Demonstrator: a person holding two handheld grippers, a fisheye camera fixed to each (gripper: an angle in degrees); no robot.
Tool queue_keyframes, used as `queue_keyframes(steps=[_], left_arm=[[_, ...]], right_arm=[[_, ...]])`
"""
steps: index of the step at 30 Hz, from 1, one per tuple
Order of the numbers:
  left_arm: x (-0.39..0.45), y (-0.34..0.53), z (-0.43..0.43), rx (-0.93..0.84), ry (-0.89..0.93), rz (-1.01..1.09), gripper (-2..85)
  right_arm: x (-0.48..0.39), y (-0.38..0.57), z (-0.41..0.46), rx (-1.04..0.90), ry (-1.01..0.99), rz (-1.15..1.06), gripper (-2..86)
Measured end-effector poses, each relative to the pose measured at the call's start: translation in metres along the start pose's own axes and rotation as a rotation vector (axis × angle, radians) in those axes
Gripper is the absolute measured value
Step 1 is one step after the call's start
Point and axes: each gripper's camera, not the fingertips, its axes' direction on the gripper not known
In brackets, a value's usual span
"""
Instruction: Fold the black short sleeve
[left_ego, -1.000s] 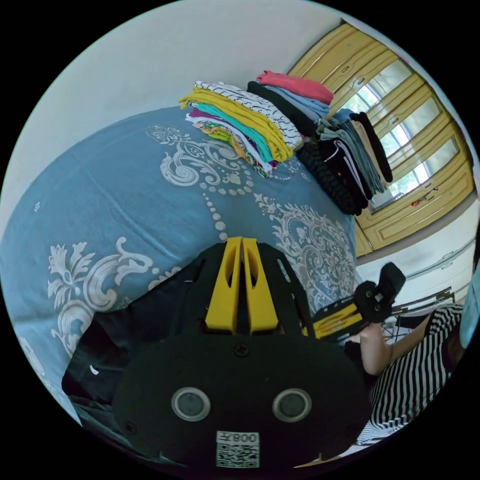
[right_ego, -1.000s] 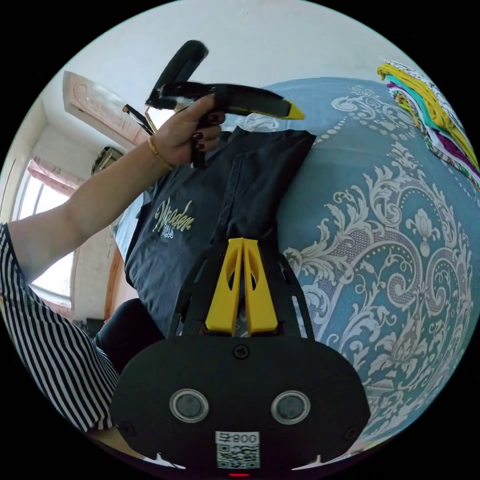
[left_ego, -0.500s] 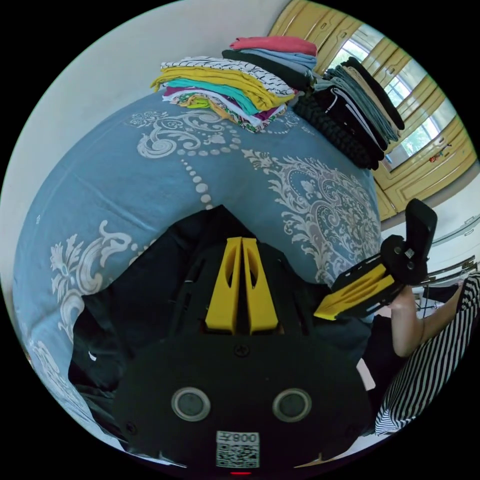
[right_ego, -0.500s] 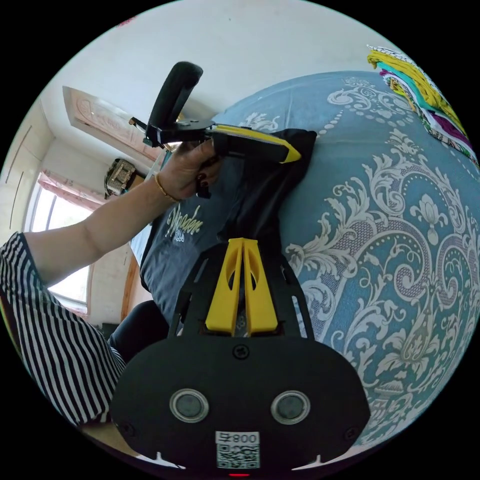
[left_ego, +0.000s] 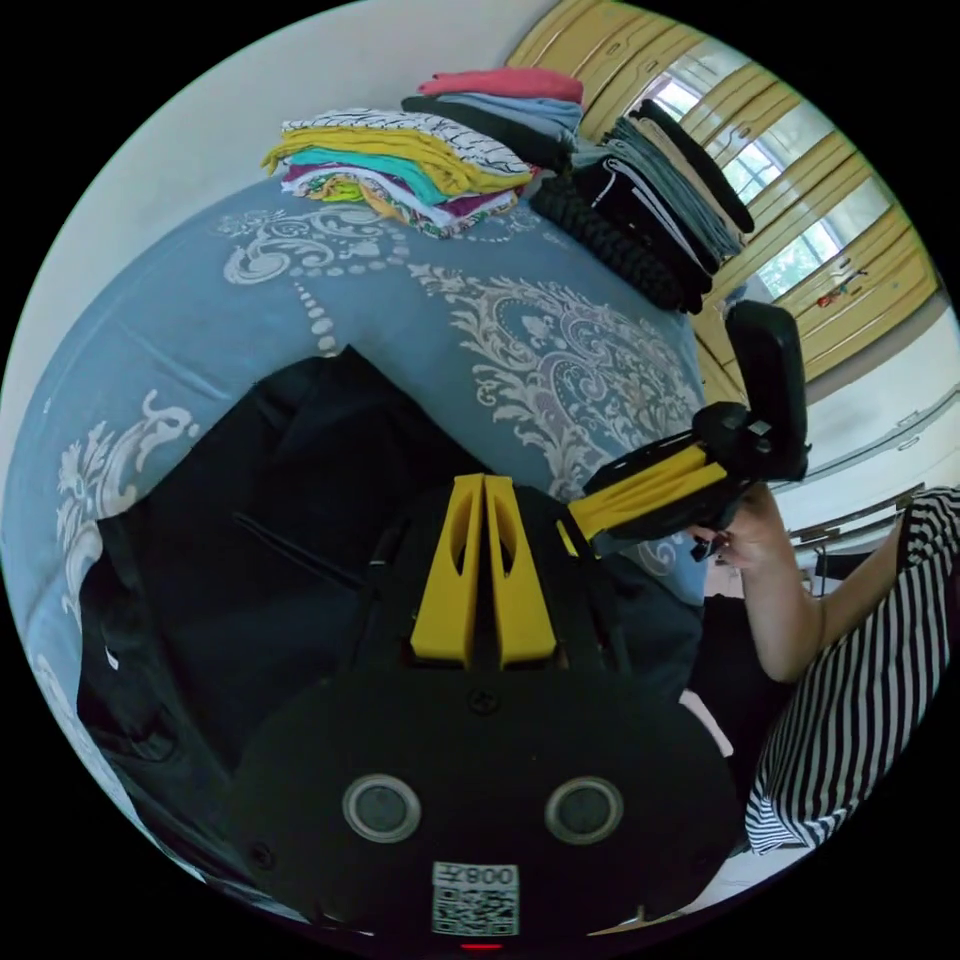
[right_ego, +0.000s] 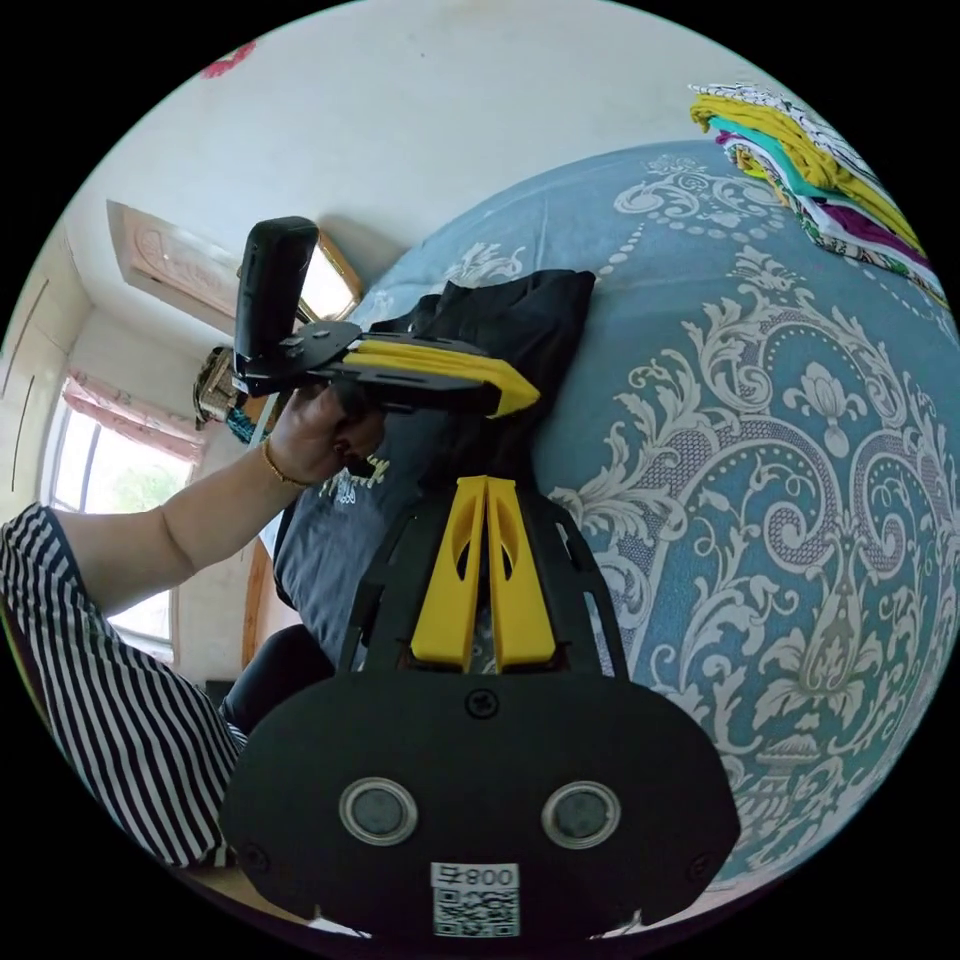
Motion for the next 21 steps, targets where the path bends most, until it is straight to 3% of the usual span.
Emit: queue_keyframes(steps=[6,9,17,21], left_arm=[[-0.009,-0.002,-0.042,0.086,-0.159,-0.106,0.1],[-0.019,-0.002,-0.041,-0.003,-0.197,-0.158,0.1],[0.021,0.055,-0.109,0.105,-0.133,-0.14,0.1],[0.05,0.098,-0.131,0.062,-0.077,-0.119,0.1]], right_arm=[[-0.008,0.0,0.005,0.022,0.01,0.01,0.0],[-0.013,-0.002,0.016,-0.022,0.041,0.022,0.0],[-0.035,0.003,0.021,0.02,0.018,-0.026,0.0],[-0.043,0.0,0.04,-0.038,0.049,-0.002,0.0]])
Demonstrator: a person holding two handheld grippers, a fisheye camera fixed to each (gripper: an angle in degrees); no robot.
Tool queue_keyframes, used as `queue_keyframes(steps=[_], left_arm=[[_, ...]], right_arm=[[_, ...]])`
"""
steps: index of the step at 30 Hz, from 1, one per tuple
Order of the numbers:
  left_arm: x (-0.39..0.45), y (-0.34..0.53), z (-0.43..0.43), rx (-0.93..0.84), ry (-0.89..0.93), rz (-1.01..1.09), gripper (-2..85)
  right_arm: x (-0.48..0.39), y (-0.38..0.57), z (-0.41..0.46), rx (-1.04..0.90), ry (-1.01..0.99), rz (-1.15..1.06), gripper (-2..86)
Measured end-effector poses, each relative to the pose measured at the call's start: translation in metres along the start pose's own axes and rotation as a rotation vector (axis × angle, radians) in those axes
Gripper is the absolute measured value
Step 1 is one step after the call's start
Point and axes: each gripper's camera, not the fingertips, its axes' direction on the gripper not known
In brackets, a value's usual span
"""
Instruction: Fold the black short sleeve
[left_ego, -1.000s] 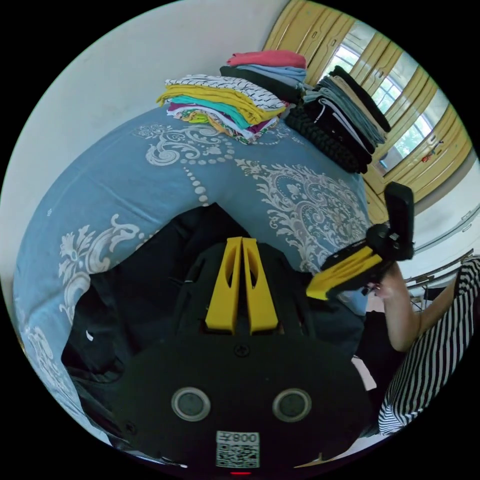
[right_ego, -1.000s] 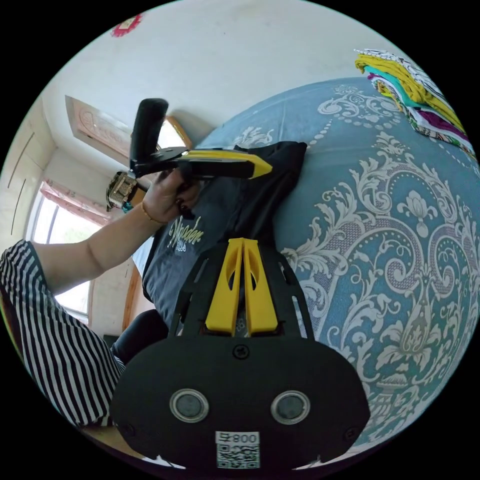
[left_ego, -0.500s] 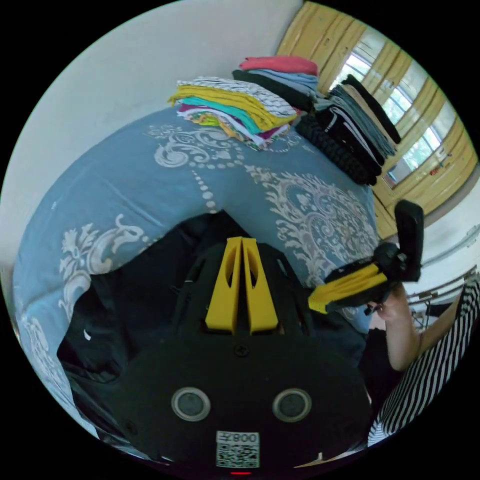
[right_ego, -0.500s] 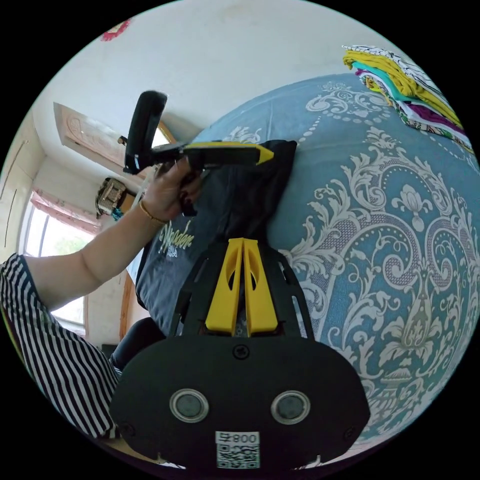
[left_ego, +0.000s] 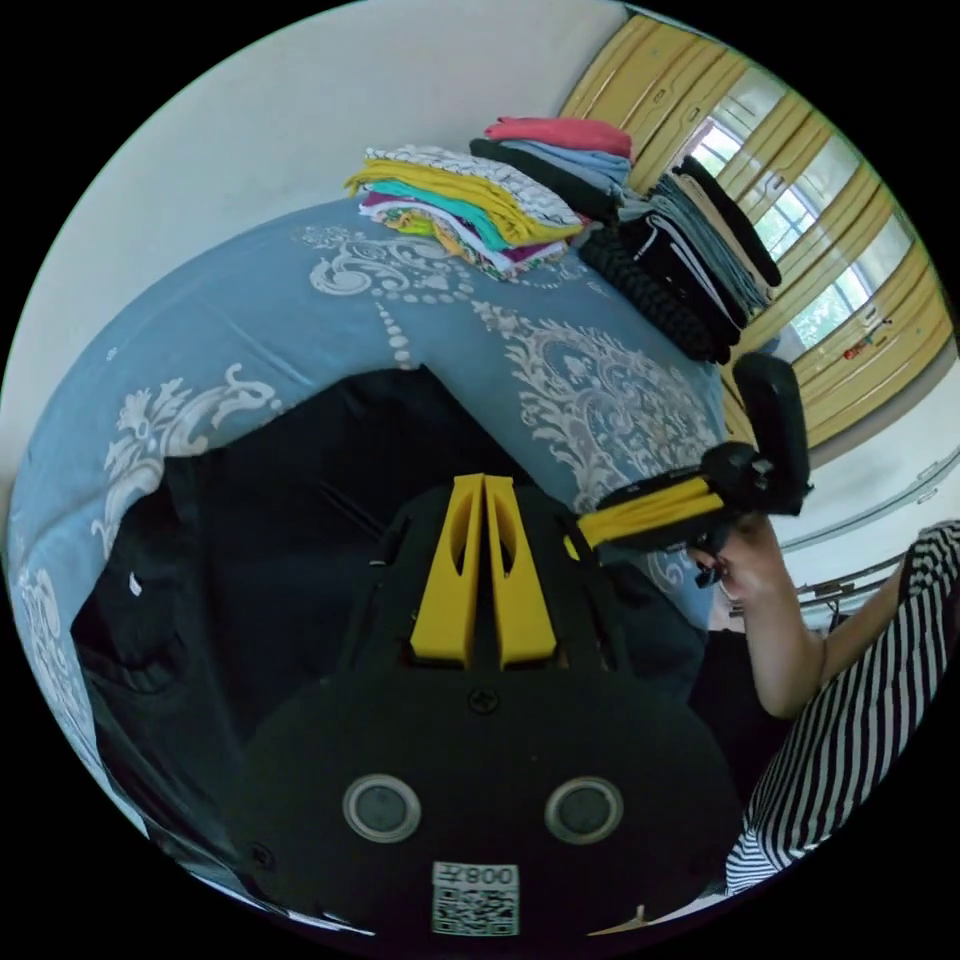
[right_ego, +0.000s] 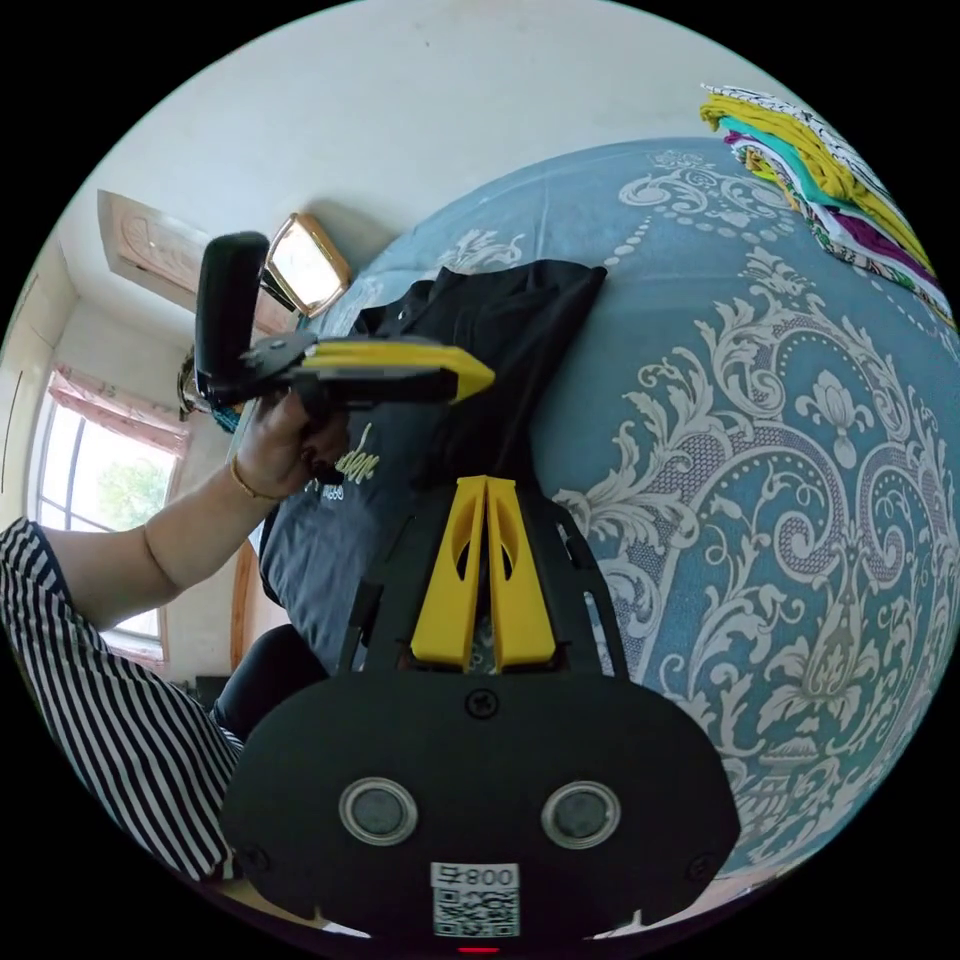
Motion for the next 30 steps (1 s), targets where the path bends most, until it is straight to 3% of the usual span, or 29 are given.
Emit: queue_keyframes(steps=[2,7,11,19,25,30], left_arm=[[0.004,0.015,-0.005,-0.065,-0.051,-0.02,0.1],[0.016,0.055,-0.064,0.06,0.03,-0.023,0.1],[0.016,0.084,-0.08,-0.034,0.005,-0.054,0.1],[0.015,0.165,-0.191,0.106,0.055,-0.142,0.2],[0.001,0.284,-0.289,0.118,-0.01,-0.396,0.4],[-0.027,0.408,-0.39,0.247,-0.14,-0.751,1.3]], right_arm=[[-0.009,-0.001,0.005,0.0,0.014,-0.005,0.0],[-0.027,-0.001,0.011,0.061,0.008,-0.007,0.0],[-0.043,-0.008,0.035,0.011,0.032,0.011,0.0],[-0.081,-0.011,0.058,0.075,0.084,-0.008,0.1],[-0.108,-0.004,0.063,0.129,0.206,0.021,0.0],[-0.133,-0.006,0.073,0.133,0.082,0.044,0.1]])
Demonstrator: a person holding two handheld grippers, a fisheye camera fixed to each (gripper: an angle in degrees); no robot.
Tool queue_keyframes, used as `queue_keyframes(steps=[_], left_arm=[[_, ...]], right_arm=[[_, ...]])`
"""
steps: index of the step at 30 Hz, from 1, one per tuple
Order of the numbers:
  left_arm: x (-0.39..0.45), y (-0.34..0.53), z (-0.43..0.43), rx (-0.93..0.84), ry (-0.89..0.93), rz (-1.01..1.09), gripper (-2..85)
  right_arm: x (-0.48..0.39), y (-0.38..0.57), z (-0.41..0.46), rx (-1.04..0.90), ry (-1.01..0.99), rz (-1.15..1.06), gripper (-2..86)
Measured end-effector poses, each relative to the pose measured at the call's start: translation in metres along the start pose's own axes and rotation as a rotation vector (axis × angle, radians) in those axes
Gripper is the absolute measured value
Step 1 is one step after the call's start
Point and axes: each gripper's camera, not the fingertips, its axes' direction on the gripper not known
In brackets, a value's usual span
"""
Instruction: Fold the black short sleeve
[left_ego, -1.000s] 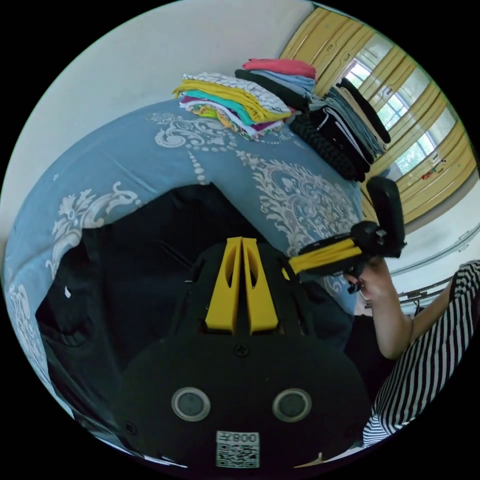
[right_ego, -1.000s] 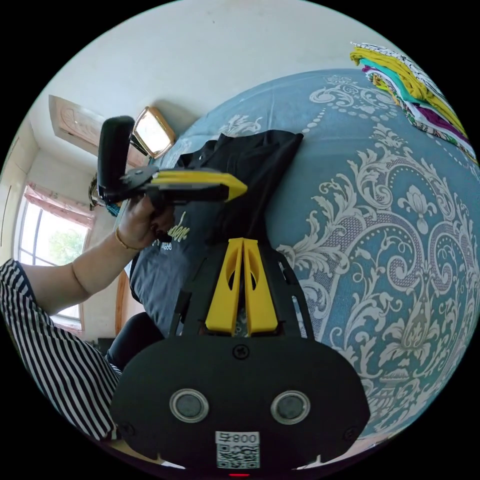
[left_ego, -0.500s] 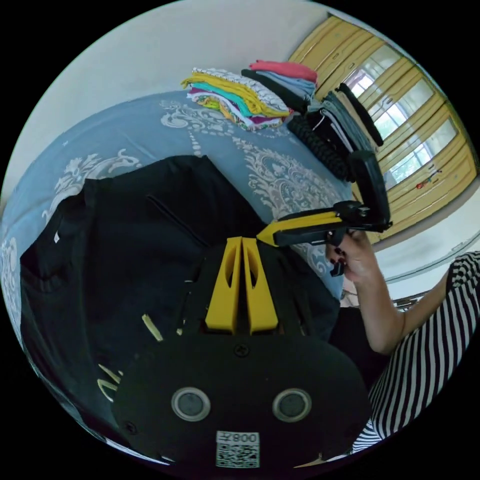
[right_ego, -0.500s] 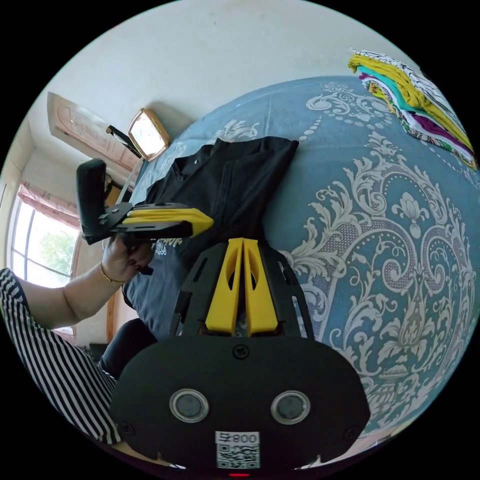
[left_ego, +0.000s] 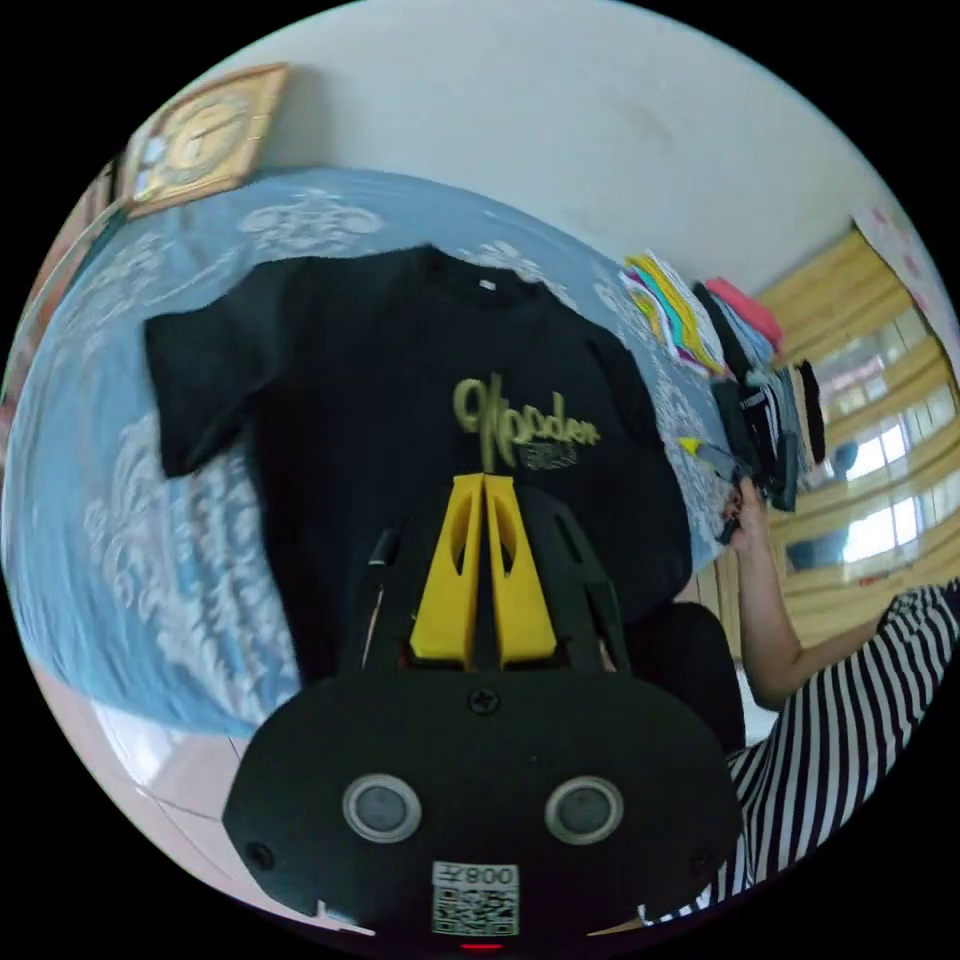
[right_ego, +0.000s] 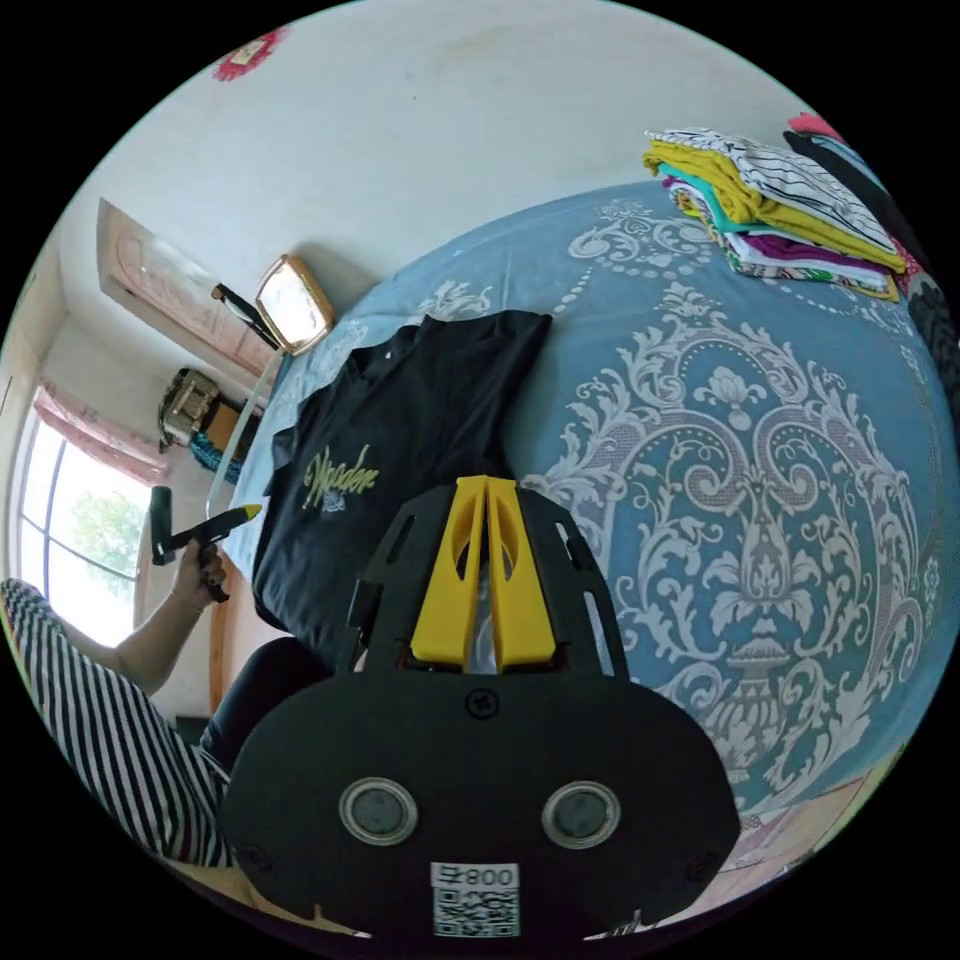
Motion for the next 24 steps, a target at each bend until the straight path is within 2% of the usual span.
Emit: queue_keyframes(steps=[6,9,17,24], left_arm=[[-0.111,0.03,-0.095,0.199,-0.018,-0.354,6.2],[-0.151,0.034,-0.12,0.214,0.01,-0.451,7.8],[-0.196,0.031,-0.154,0.135,-0.024,-0.493,7.7],[-0.206,0.051,-0.189,0.178,-0.013,-0.493,3.9]], right_arm=[[-0.08,-0.025,0.035,-0.027,-0.129,-0.099,0.6],[-0.141,-0.049,0.076,-0.104,-0.177,-0.213,1.6],[-0.339,-0.131,0.223,-0.275,-0.17,-0.527,7.1],[-0.472,-0.191,0.355,-0.418,-0.162,-0.649,8.7]])
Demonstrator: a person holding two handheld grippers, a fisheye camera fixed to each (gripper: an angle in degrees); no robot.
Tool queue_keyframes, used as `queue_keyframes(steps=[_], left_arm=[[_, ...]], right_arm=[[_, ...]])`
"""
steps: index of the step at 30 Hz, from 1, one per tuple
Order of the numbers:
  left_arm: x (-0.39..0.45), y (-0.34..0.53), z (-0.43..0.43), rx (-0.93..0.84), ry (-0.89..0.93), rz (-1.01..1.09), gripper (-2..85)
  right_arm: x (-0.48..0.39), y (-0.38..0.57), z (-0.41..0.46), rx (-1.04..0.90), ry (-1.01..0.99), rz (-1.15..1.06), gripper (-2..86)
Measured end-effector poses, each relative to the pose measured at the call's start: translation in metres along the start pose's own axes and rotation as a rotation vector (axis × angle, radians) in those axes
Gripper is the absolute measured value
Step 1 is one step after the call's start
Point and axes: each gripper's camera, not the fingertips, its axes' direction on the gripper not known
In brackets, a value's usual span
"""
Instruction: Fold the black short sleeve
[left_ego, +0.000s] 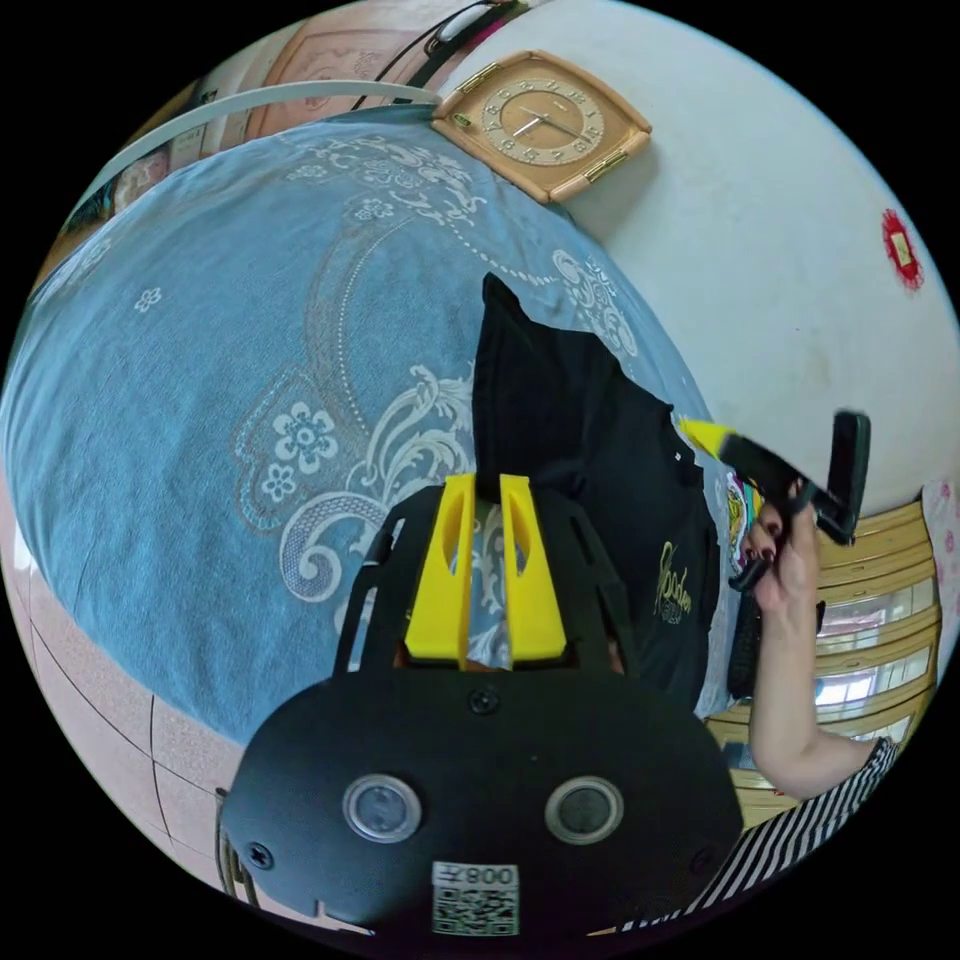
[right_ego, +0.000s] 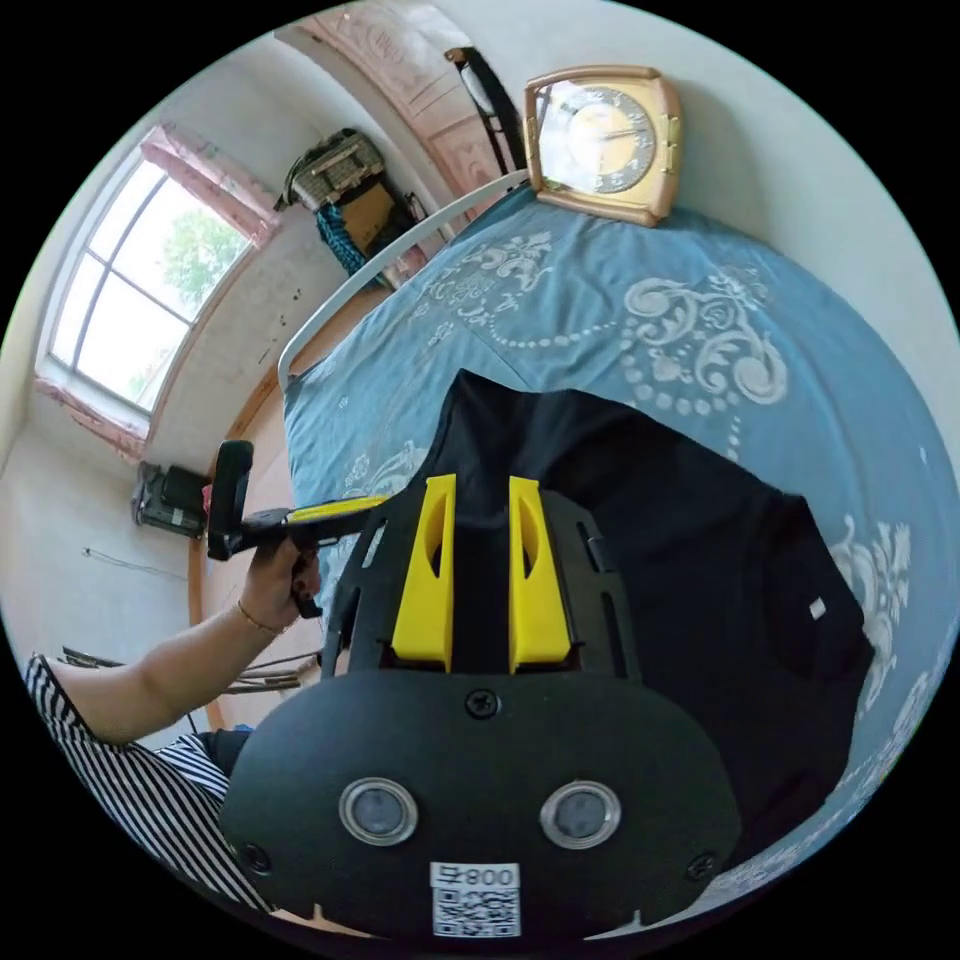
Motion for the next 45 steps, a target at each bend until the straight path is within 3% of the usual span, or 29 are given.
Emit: queue_keyframes(steps=[7,14,22,37,41,45], left_arm=[[0.005,0.015,-0.025,0.036,-0.03,0.063,3.9],[0.041,0.037,-0.035,0.037,-0.225,0.205,3.5],[0.06,0.064,-0.038,0.038,-0.227,0.238,2.5],[0.153,0.148,-0.05,0.245,-0.275,0.403,1.7],[0.209,0.181,-0.046,0.313,-0.337,0.598,1.6],[0.267,0.22,-0.014,0.272,-0.424,0.88,1.4]], right_arm=[[-0.042,-0.122,0.087,-0.133,0.126,-0.135,9.5],[-0.046,-0.189,0.157,-0.251,0.25,-0.171,9.2],[-0.018,-0.23,0.17,-0.211,0.239,-0.151,2.7],[0.123,-0.245,0.091,0.05,-0.326,-0.019,0.5],[0.193,-0.219,0.05,0.184,-0.534,0.051,1.0],[0.256,-0.178,0.027,0.226,-0.577,0.139,2.7]])
